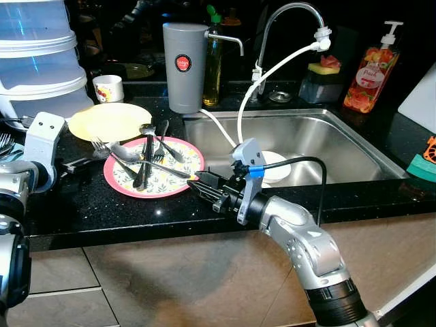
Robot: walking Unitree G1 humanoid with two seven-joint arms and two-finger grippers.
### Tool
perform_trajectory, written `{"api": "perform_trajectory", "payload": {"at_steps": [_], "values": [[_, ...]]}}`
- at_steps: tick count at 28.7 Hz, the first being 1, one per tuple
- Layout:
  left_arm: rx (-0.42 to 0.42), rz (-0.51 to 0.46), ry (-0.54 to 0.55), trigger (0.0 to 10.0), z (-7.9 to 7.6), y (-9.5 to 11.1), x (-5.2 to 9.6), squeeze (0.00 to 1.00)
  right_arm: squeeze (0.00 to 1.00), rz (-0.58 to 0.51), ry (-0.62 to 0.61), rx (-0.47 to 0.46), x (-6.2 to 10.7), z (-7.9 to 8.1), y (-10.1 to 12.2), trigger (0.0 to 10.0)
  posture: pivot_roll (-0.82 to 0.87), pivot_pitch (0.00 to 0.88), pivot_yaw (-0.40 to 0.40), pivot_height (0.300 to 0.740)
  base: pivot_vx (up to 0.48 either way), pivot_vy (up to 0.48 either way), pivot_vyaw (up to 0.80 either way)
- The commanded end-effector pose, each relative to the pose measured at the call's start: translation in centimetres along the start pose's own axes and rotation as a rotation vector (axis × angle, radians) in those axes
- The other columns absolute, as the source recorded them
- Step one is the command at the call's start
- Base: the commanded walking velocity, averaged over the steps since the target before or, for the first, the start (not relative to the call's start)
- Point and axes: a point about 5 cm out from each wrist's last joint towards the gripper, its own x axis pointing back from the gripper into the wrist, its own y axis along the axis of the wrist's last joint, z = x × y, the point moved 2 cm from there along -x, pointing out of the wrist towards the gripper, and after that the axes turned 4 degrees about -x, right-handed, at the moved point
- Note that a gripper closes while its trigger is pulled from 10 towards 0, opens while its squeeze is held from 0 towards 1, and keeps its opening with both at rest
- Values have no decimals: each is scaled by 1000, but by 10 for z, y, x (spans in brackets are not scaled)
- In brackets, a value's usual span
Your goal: Kitchen organization
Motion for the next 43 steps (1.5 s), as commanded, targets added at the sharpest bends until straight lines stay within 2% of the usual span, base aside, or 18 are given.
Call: {"api": "perform_trajectory", "payload": {"at_steps": [1, 13, 16, 24, 26, 28, 32, 35, 36, 37, 38, 39, 40, 41, 42, 43], "values": [[39, 81, -2, 0, 3, -19, 2, 0, 0, 2, 21, 3, 0, 4, 3, 10000, -1, 87, -33, 740, 0, 0, 0], [59, 107, 14, 0, 6, -23, 4, 0, 0, 14, 32, 2, -2, 4, 5, 10000, -2, 85, -36, 740, 0, 0, 0], [57, 88, 81, 0, 14, -18, 6, 0, 0, 17, 30, -3, -2, 4, 5, 10000, 0, 84, -34, 740, 0, 0, 0], [58, 53, 55, 0, 13, -7, 6, 0, 0, 20, 23, -6, -3, 3, 5, 10000, 2, 76, -33, 740, 0, 0, 0], [62, -16, 67, 0, 14, 9, 7, 0, 0, 13, 19, -8, -3, 2, 7, 10000, 2, 73, -32, 740, 0, 0, 0], [62, -24, 72, 0, 14, 11, 7, 0, 0, 13, 18, -9, -3, 2, 7, 10000, 2, 73, -32, 740, 0, 0, 0], [123, -204, 73, 0, 11, 50, 9, 0, 0, 1, 17, -13, -3, 2, 9, 10000, 1, 57, -31, 740, 0, 0, 0], [134, -254, 59, 0, 8, 62, 10, 0, 0, -1, 16, -14, -3, 2, 10, 10000, 2, 53, -31, 740, 0, 0, 0], [151, -328, 32, 0, 2, 79, 11, 0, 0, -6, 17, -15, -4, 2, 11, 10000, 2, 53, -31, 740, 0, 0, 0], [151, -328, 32, 0, 2, 79, 11, 0, 0, -6, 17, -15, -4, 2, 11, 10000, 2, 53, -31, 740, 0, 0, 0], [158, -388, 4, 0, -4, 93, 13, 0, 0, -10, 17, -15, -4, 2, 12, 10000, 3, 45, -30, 740, 0, 0, 0], [158, -388, 4, 0, -4, 93, 13, 0, 0, -10, 17, -15, -4, 2, 12, 10000, 3, 45, -30, 740, 0, 0, 0], [173, -441, -22, 0, -11, 107, 15, 0, 0, -14, 17, -15, -4, 1, 13, 10000, 3, 45, -30, 740, 0, 0, 0], [173, -441, -22, 0, -11, 107, 15, 0, 0, -14, 17, -15, -4, 1, 13, 10000, 3, 45, -30, 740, 0, 0, 0], [190, -489, -73, 0, -22, 119, 16, 0, 0, -18, 16, -13, -5, 1, 14, 10000, 3, 38, -28, 740, 0, 0, 0], [204, -533, -152, 0, -39, 130, 15, 0, 0, -25, 12, -15, -5, 0, 15, 10000, 6, 32, -25, 740, 0, 0, 0]]}}
